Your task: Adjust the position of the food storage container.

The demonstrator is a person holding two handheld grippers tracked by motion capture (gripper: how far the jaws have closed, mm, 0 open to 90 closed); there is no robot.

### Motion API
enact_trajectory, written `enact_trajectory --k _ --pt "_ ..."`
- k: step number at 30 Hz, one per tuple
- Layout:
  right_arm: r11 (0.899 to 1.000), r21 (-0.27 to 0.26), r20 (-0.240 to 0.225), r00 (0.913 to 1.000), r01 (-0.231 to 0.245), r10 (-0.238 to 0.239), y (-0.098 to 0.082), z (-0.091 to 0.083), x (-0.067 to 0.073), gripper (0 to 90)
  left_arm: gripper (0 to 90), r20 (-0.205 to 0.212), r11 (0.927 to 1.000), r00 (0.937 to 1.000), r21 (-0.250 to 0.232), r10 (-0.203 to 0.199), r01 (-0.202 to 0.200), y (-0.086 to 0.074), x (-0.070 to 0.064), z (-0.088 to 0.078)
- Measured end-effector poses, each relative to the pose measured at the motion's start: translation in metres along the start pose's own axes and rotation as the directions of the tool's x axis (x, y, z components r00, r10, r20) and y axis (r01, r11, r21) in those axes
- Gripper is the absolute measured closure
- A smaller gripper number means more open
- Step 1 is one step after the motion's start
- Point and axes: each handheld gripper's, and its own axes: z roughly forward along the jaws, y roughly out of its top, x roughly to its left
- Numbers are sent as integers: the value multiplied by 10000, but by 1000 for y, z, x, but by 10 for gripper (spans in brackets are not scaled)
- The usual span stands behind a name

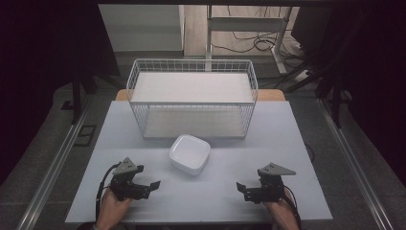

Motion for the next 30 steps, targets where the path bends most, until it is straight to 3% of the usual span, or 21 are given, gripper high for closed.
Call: enact_trajectory --k 6,13,18,21,23,24,29,30 --pt "9997 20 40 9997 238 -238 -1 5 -6 7 61 -206 9986 9992 413 336 -327 -2 4 9" --pt "9983 178 72 9984 562 -564 0 7 -4 0 55 43 9990 9998 405 188 -189 0 5 8" --pt "9989 242 -30 9992 407 -406 1 7 -4 0 52 40 9984 9999 544 138 -140 1 6 9" --pt "9989 394 -83 9997 242 -239 3 8 -5 0 42 -41 9974 9995 648 302 -299 5 7 10" --pt "9985 494 -49 9997 253 -251 8 8 -3 0 37 -23 9979 9997 586 259 -257 9 9 9" --pt "9984 496 -5 9996 267 -267 10 8 -2 2 36 178 9993 9998 385 31 -38 14 13 8" --pt "9975 677 -29 9998 205 -203 18 13 1 59 112 -89 9993 10000 367 -28 31 23 19 9" --pt "9972 720 -119 9997 217 -209 21 17 2 128 139 -142 9994 9999 331 -13 18 27 21 9"
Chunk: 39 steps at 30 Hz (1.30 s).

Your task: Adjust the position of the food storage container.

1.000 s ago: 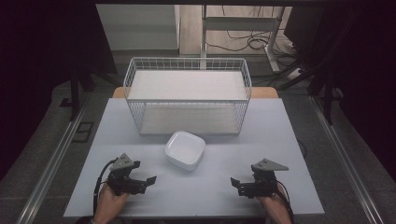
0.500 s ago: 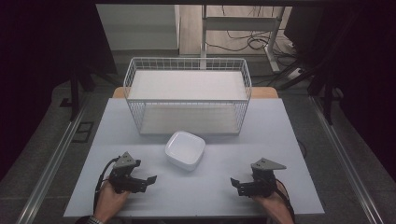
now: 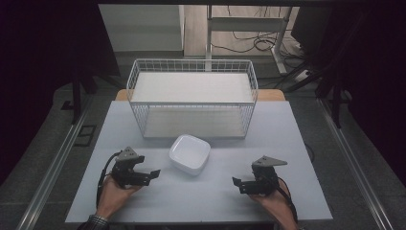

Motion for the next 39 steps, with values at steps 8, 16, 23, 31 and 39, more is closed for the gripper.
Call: enact_trajectory --k 8,16,23,31,39 --pt "9997 -222 -323 9995 52 -59 17 7 2 338 394 243 10000 9997 87 21 -23 11 8 6" --pt "9993 -42 -696 9968 379 -381 27 17 6 525 511 158 10000 9998 53 -84 83 26 19 19" --pt "9983 19 -908 9942 589 -585 38 32 9 655 667 264 9999 9996 92 -98 96 35 21 32" --pt "9981 -47 -1228 9905 612 -613 48 48 10 800 774 319 9986 9988 373 372 -384 45 16 49" --pt "9967 211 -1331 9883 784 -749 57 67 15 890 858 581 9997 9983 240 11 -25 52 21 65"
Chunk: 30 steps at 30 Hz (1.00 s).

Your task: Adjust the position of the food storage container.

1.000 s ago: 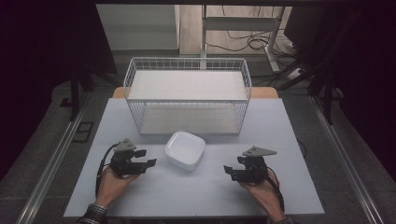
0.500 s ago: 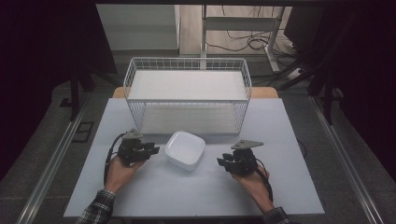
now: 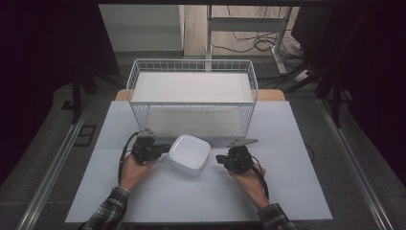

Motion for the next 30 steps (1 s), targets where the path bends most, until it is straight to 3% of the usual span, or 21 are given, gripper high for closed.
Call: enact_trajectory --k 6,12,21,23,30 --pt "10000 -19 161 9999 -24 24 7 10 1 892 894 -100 9999 9999 145 11 -9 3 -5 11" --pt "9999 15 173 9998 -106 106 8 16 1 891 897 291 9997 9996 233 -47 40 3 -12 13" --pt "9996 43 379 9989 -267 266 2 7 -2 891 897 235 9980 9995 585 225 -239 -5 -41 7" --pt "9996 60 358 9990 -260 258 1 6 -2 891 897 261 9973 9990 633 350 -365 -7 -45 4" --pt "9998 161 218 9997 -89 86 -3 2 0 891 897 211 9977 9995 624 251 -264 -13 -55 -1"
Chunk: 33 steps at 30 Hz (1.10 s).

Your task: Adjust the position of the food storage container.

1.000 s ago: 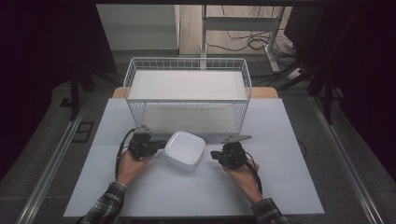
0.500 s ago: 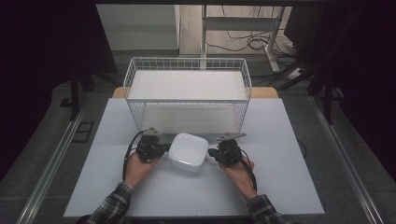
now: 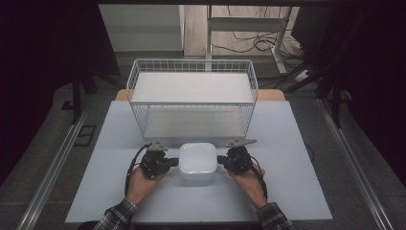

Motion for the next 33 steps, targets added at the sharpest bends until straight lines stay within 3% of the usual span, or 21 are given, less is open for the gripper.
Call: enact_trajectory --k 4,8,9,10,12,13,18,20,21,22,23,24,25,27,33 --pt "10000 65 -3 10000 68 -68 -1 -1 1 889 895 -48 10000 10000 -5 -68 68 1 3 3" --pt "9999 7 9 9999 142 -142 0 -4 1 867 838 -101 9997 9998 -194 -144 142 1 6 -3" --pt "9995 -96 163 9994 291 -289 -1 -7 1 847 771 -138 9996 9998 -245 -167 164 1 7 -5" --pt "9995 -96 163 9994 291 -289 -1 -7 1 847 771 -109 9993 9997 -314 -212 209 0 9 -8" --pt "9991 -208 301 9988 380 -373 -2 -13 -1 818 682 20 9984 9997 -513 -251 251 -3 12 -14" --pt "9984 -385 352 9986 414 -400 -4 -21 -4 777 581 7 9979 9999 -639 -131 131 -5 12 -19" --pt "9966 -555 376 9976 602 -582 -7 -30 -7 652 391 -281 9967 9996 -802 70 -93 -9 10 -27" --pt "9963 -534 366 9972 673 -654 -9 -33 -9 551 314 -404 9964 9991 -840 82 -116 -12 10 -29" --pt "9961 -529 314 9971 704 -688 -11 -33 -10 427 218 -422 9955 9991 -939 87 -126 -16 12 -30" --pt "9961 -529 314 9971 704 -688 -11 -33 -10 427 179 -422 9955 9991 -939 87 -126 -16 12 -30" --pt "9956 -551 236 9970 754 -741 -13 -31 -14 316 143 -447 9964 9990 -850 10 -48 -19 14 -30" --pt "9956 -551 236 9970 754 -741 -13 -31 -14 316 112 -447 9964 9990 -850 10 -48 -19 14 -30" --pt "9952 -572 195 9968 790 -780 -15 -29 -17 222 90 -513 9972 9986 -723 130 -167 -21 15 -30" --pt "9947 -616 291 9963 823 -806 -15 -27 -19 170 69 -511 9972 9983 -678 271 -306 -24 16 -29" --pt "9944 -470 468 9946 945 -923 -16 -24 -19 98 45 -566 9967 9968 -554 566 -597 -26 15 -25"
